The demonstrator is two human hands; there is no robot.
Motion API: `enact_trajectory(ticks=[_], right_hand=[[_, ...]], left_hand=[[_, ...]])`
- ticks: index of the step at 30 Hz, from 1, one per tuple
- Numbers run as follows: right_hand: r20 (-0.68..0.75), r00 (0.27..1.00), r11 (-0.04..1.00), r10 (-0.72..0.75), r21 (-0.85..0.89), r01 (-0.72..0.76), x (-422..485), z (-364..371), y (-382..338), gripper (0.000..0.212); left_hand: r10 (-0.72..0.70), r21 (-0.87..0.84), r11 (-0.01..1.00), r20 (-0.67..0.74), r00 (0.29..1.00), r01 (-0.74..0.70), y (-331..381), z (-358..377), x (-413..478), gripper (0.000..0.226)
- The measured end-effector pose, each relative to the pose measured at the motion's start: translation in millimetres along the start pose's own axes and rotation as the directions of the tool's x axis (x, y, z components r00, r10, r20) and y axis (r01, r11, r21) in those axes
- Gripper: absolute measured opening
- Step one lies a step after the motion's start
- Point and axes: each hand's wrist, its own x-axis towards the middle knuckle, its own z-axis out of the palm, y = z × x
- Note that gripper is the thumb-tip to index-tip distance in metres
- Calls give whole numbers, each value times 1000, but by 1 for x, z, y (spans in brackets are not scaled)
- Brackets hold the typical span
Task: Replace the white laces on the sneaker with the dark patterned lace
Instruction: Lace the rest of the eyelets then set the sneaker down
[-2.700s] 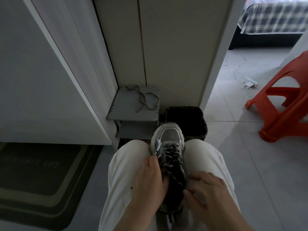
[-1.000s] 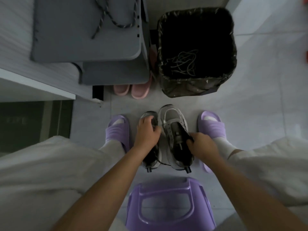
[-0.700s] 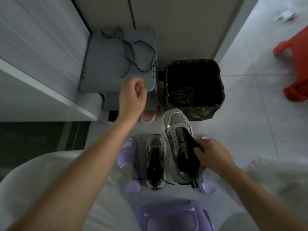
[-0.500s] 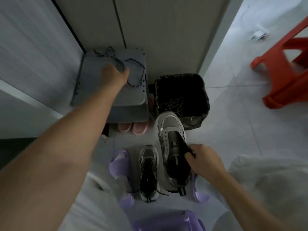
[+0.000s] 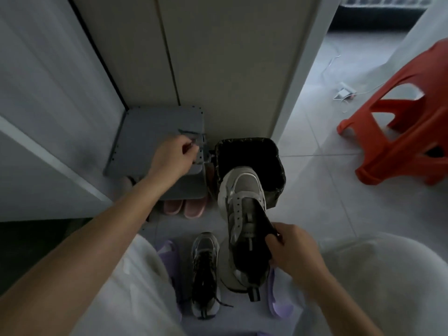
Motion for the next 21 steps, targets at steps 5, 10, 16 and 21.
enact_trajectory(ticks=[5,10,16,21], right_hand=[[-24,995,995,-92,-30,91,-30,-21,-7,19],[23,995,995,-101,11,100,-70,-19,-15,23],[16,991,990,-131,50,130,-107,-3,-22,21],[0,985,983,-174,53,174,-120,0,-22,18]], left_hand=[[22,-608,775,-247,969,-173,51,-97,-112,16],[-92,-714,661,-383,919,-232,58,-200,-153,20],[28,-619,711,-451,892,-335,77,-216,-193,20],[39,-686,604,-483,875,-406,98,-200,-208,14]])
